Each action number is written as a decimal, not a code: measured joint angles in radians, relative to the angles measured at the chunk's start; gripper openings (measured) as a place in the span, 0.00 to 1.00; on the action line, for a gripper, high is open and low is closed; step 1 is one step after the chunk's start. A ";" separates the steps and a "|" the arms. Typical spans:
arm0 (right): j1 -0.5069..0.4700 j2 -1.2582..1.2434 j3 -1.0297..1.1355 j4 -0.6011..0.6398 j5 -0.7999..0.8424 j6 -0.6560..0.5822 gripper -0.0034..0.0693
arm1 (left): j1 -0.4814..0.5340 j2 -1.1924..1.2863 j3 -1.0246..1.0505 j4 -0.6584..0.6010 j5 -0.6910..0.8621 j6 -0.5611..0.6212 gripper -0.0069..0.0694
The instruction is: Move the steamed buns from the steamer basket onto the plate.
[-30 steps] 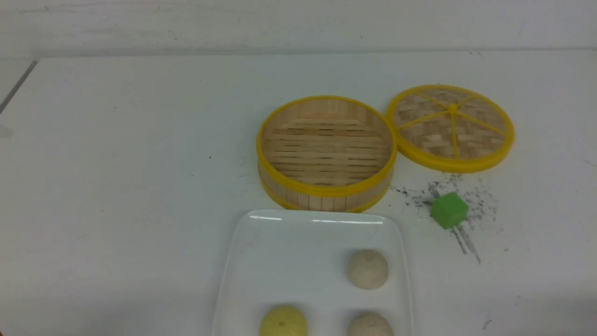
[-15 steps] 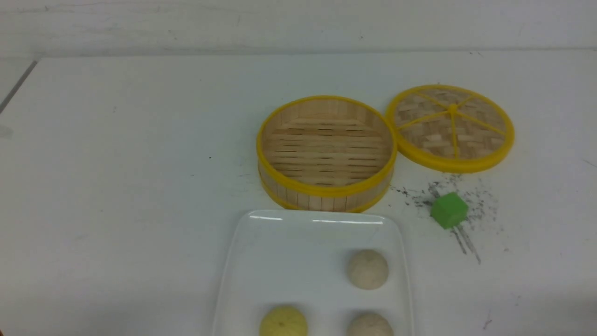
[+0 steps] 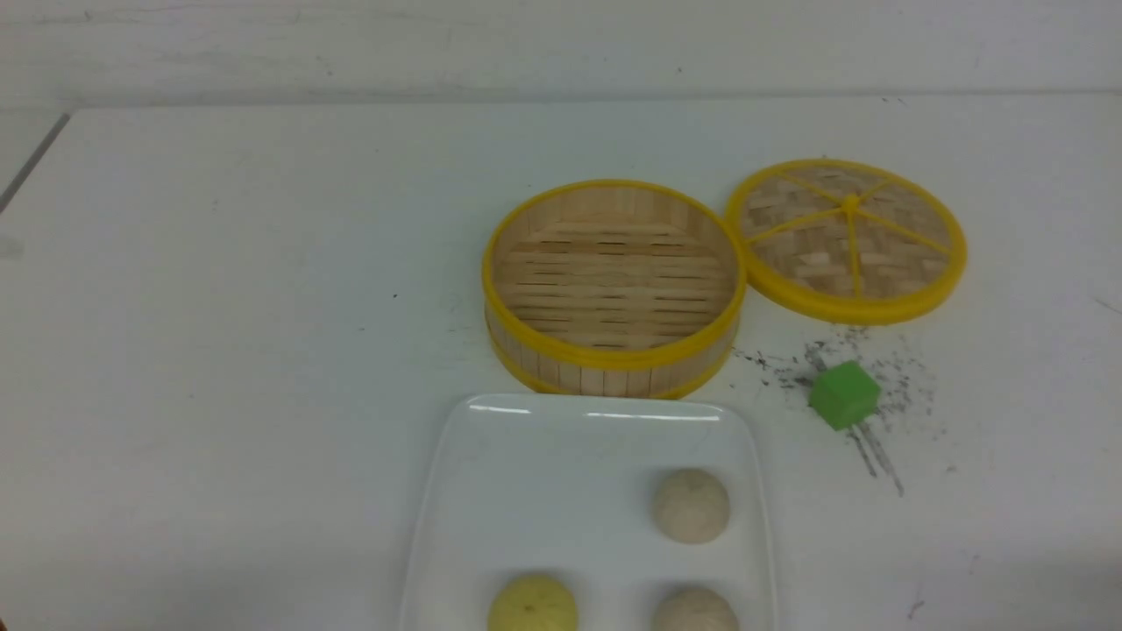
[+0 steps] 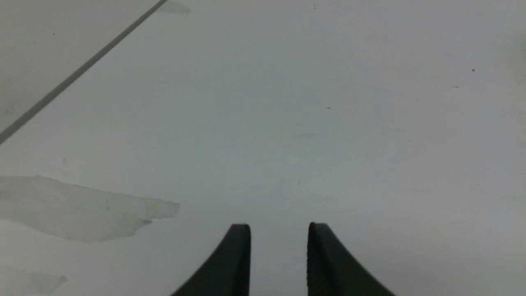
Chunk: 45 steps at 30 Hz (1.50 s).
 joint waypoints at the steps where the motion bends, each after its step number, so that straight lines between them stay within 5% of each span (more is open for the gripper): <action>1: 0.000 0.000 0.000 0.000 0.000 0.000 0.38 | 0.000 0.000 0.000 0.000 0.000 0.000 0.40; 9: 0.000 0.000 0.000 0.002 0.000 0.000 0.38 | 0.000 0.000 0.000 -0.012 0.000 -0.003 0.40; 20: 0.000 0.000 0.000 0.002 0.000 0.000 0.38 | 0.000 0.000 -0.002 -0.198 -0.023 -0.074 0.40; 30: 0.000 0.000 0.000 0.002 0.000 0.000 0.38 | 0.000 0.000 -0.002 -0.254 -0.026 0.165 0.40; 45: 0.000 0.000 0.000 0.002 0.000 0.000 0.38 | 0.000 0.000 -0.002 -0.265 -0.027 0.238 0.40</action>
